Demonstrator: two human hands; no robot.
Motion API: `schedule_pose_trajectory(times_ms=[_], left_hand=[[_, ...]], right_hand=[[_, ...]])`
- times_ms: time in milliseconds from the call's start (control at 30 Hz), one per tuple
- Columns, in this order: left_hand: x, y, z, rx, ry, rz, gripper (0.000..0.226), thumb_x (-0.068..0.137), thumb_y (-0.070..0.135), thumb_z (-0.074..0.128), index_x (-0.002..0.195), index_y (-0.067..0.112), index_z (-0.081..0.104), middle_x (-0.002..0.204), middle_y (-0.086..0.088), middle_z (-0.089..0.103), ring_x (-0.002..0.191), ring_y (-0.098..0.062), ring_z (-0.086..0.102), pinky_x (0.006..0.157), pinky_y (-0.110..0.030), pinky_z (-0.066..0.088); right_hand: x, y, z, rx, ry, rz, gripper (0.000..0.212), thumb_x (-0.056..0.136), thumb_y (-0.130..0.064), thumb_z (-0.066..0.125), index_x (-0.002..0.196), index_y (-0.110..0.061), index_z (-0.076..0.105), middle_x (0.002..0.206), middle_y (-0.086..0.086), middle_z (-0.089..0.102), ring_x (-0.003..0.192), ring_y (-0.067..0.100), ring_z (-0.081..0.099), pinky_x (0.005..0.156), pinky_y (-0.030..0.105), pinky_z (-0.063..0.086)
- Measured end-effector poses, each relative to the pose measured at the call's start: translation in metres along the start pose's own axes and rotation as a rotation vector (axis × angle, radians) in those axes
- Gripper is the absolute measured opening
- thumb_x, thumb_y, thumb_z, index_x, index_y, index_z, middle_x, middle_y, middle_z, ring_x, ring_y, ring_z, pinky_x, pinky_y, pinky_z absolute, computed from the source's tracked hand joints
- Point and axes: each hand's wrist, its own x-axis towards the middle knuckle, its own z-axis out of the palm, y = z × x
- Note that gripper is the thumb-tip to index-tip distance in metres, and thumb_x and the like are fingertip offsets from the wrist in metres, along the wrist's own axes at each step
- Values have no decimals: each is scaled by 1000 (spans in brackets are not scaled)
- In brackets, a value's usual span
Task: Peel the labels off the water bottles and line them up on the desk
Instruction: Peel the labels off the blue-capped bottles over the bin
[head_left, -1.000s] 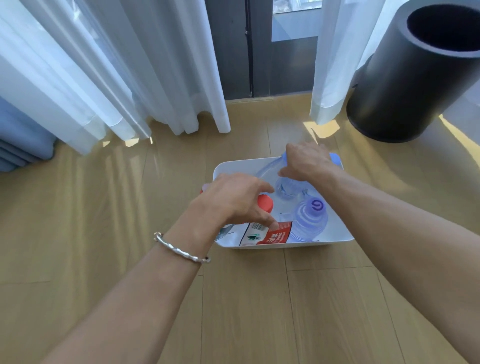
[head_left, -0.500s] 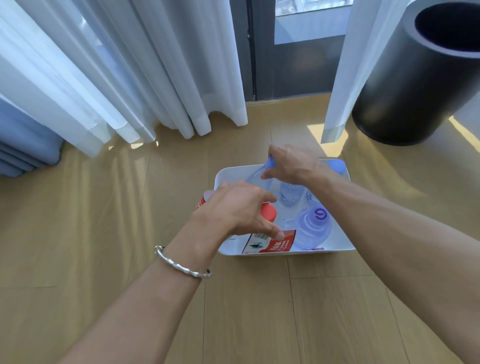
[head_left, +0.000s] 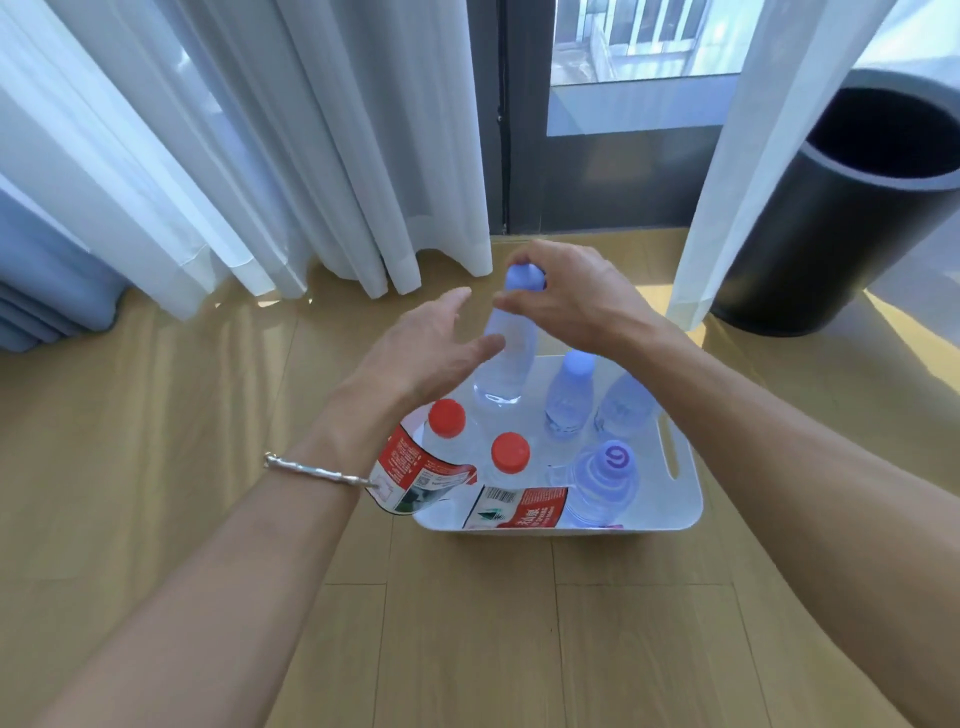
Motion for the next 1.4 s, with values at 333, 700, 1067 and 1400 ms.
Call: schedule_pose_trajectory(times_ms=[333,700,1067,1400], left_hand=[[-4,26,-7,-644,-8,303,86,69,78,47,129,16,49,95,5,69,89,-12,71,83,-40,57],[-17,31,-21,-1352,240,9,48,97,59,26,94,23,58,86,-9,71,79,-25,71,67,-40,59],[-10,37,-32,-1101,347,76,53,89,55,55,120,13,51,105,-10,66,88,-18,69,77,-33,57],[-14,34,-35,-1068,449,25,43,88,38,66,120,13,51,93,-1,65,73,-11,69,64,-27,55]], right_hand=[[-8,-39,-44,426,318,26,32,81,-50,67,94,-21,69,83,-10,66,73,3,59,70,22,50],[-35,-43,-2,762,-323,256,62,93,-63,29,121,-16,59,109,12,70,94,27,70,80,44,58],[-38,-37,6,573,-53,16,44,95,-53,40,115,-15,53,95,-1,63,83,17,65,58,25,57],[-40,-42,17,551,14,-28,40,99,-50,38,106,-21,64,96,3,71,85,21,69,69,36,59]])
